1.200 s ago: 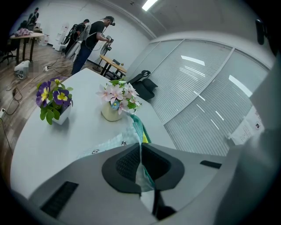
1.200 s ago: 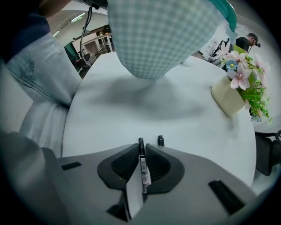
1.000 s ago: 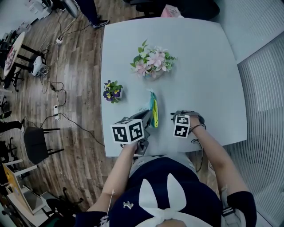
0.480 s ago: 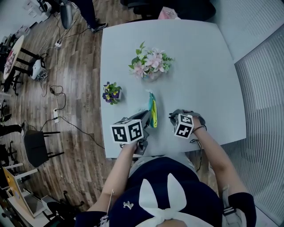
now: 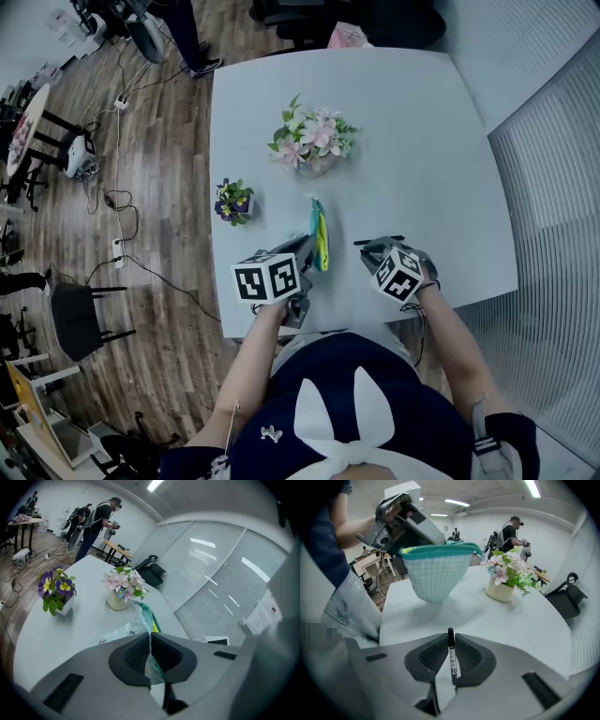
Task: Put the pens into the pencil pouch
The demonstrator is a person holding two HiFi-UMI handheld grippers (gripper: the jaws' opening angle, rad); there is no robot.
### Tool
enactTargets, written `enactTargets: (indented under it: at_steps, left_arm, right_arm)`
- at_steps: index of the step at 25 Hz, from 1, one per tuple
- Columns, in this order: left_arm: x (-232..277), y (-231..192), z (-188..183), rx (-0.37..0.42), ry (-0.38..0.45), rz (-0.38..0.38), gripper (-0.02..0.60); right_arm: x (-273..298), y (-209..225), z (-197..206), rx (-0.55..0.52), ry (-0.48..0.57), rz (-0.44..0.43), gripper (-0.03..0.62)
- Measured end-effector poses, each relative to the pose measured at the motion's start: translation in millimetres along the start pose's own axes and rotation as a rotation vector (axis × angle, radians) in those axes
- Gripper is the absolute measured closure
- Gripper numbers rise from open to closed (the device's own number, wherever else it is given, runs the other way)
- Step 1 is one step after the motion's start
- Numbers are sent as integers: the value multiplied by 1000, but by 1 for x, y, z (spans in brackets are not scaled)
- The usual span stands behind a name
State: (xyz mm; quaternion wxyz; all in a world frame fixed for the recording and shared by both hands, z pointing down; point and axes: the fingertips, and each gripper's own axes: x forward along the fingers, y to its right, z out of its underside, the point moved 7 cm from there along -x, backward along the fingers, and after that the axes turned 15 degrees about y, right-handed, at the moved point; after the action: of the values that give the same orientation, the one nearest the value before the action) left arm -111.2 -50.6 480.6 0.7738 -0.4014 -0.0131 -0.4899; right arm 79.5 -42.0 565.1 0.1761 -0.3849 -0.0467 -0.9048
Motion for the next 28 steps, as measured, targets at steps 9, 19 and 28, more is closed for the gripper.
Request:
enactTargets:
  at_steps: [9, 19, 28]
  left_arm:
    - [-2, 4, 1, 12, -3, 7, 551]
    - [-6, 2, 4, 31, -12, -8, 551]
    - [-8, 0, 9, 31, -24, -12, 551]
  right_arm:
    - [-38, 3, -10, 295, 229, 158, 545]
    - [-69, 2, -18, 465, 426, 230, 545]
    - [-93, 8, -38, 538, 563, 242, 545]
